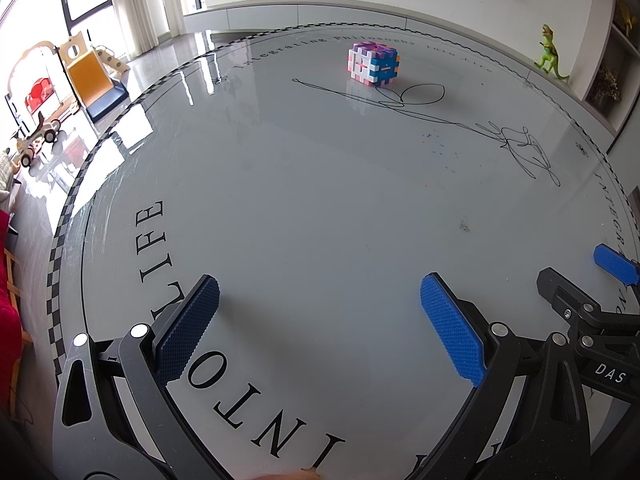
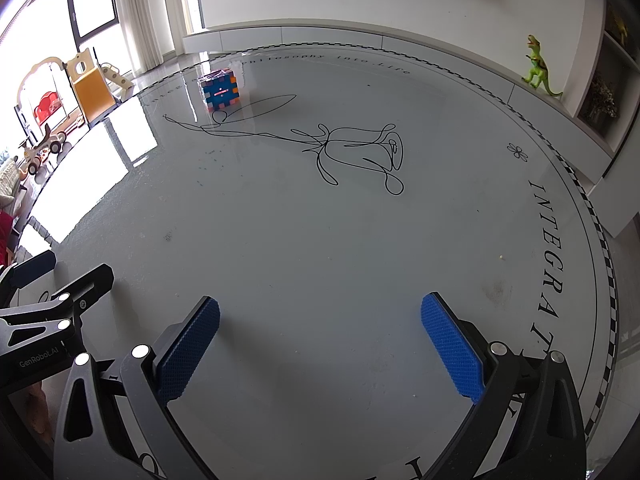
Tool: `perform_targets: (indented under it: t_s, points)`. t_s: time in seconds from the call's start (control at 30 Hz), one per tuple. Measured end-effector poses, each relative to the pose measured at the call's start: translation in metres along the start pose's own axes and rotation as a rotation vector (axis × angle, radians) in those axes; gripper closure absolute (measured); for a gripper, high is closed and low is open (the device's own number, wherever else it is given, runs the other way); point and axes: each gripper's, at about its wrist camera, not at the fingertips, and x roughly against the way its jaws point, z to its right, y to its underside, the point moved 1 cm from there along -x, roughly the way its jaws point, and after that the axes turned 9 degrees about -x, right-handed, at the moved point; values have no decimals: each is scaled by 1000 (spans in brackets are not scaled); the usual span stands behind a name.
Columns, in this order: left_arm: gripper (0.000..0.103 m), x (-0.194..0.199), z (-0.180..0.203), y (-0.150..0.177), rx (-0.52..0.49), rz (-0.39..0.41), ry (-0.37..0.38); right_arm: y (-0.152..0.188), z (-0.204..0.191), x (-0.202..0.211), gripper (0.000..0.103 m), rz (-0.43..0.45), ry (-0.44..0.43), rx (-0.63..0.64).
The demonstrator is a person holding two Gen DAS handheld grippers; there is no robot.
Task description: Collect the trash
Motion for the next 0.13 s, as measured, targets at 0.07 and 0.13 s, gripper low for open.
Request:
perform_targets:
  t_s: [0.07, 0.13]
  points:
    - [6, 0, 0, 0, 0, 0, 0, 0, 0, 0, 3, 0, 0, 0]
    - [6, 0, 0, 0, 0, 0, 0, 0, 0, 0, 3, 0, 0, 0]
